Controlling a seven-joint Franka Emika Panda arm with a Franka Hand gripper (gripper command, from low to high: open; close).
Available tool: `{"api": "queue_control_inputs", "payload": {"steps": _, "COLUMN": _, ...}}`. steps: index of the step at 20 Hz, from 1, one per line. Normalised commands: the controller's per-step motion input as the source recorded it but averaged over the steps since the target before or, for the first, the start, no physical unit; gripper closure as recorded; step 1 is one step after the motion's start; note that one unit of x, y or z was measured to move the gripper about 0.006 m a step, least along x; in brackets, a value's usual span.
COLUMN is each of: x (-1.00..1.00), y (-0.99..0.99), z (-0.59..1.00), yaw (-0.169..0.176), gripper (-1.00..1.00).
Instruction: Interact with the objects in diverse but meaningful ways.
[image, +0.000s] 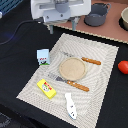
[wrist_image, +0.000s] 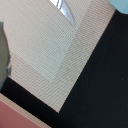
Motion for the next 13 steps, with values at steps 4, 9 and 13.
{"api": "queue_control_inputs", "payload": {"steps": 4, "x": 0.14, "y": 0.0, "z": -0.31, "yaw": 0.0, "gripper": -1.0}}
{"api": "queue_control_inputs", "payload": {"steps": 9, "x": 0.12, "y": 0.08, "z": -0.31, "yaw": 0.007, "gripper": -1.0}}
{"api": "queue_control_inputs", "payload": {"steps": 13, "x": -0.03, "y": 0.41, "z": -0.14, "yaw": 0.029, "gripper": -1.0}}
